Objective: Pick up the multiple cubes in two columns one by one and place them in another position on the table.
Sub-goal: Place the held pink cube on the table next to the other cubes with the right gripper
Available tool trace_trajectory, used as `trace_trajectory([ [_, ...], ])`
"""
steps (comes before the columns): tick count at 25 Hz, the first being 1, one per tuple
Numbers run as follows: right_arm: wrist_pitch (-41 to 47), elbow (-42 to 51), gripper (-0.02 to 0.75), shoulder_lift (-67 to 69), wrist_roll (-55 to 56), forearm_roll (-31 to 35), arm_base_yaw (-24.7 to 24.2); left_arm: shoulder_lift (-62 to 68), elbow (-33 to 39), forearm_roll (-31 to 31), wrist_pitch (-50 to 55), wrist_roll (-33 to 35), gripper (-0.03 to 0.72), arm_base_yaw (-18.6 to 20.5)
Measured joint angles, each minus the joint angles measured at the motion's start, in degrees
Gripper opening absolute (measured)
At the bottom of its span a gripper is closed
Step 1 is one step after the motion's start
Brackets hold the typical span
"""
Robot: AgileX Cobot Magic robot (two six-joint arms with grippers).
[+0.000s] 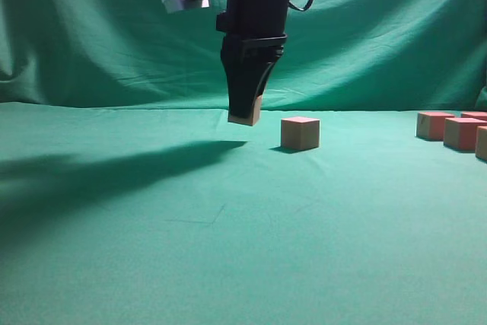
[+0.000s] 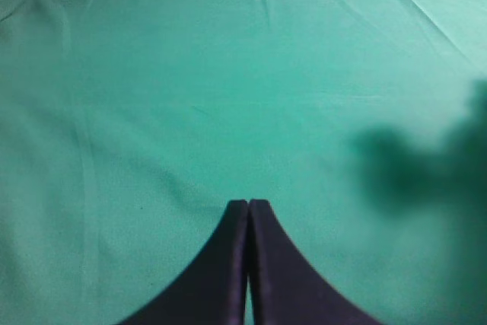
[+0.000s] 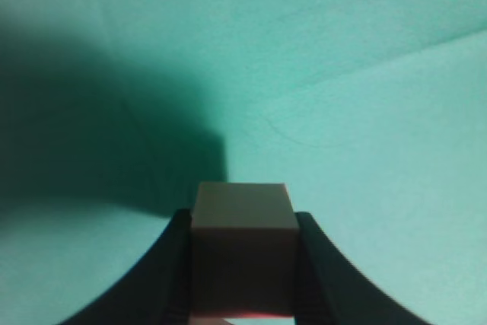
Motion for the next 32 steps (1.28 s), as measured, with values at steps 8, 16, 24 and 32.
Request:
trace_trajectory([
  [8, 1.0, 0.0, 0.243, 1.0, -0.1, -0.9, 0.0, 0.0, 0.0, 0.0, 0.0, 0.0, 0.0, 0.0],
  [16, 1.7, 0.0, 0.243, 2.2, -2.7, -1.0, -0.3, 0.0, 0.0, 0.0, 0.0, 0.0, 0.0, 0.0],
  [24, 1.7, 0.0, 0.243, 2.2, -2.8, -1.1, -0.5, 0.0, 0.0, 0.0, 0.0, 0.0, 0.0, 0.0],
  [32, 1.8, -0.2, 0.243, 2.5, -2.8, -0.4, -0.8, 0.0, 0.0, 0.0, 0.0, 0.0, 0.0, 0.0],
])
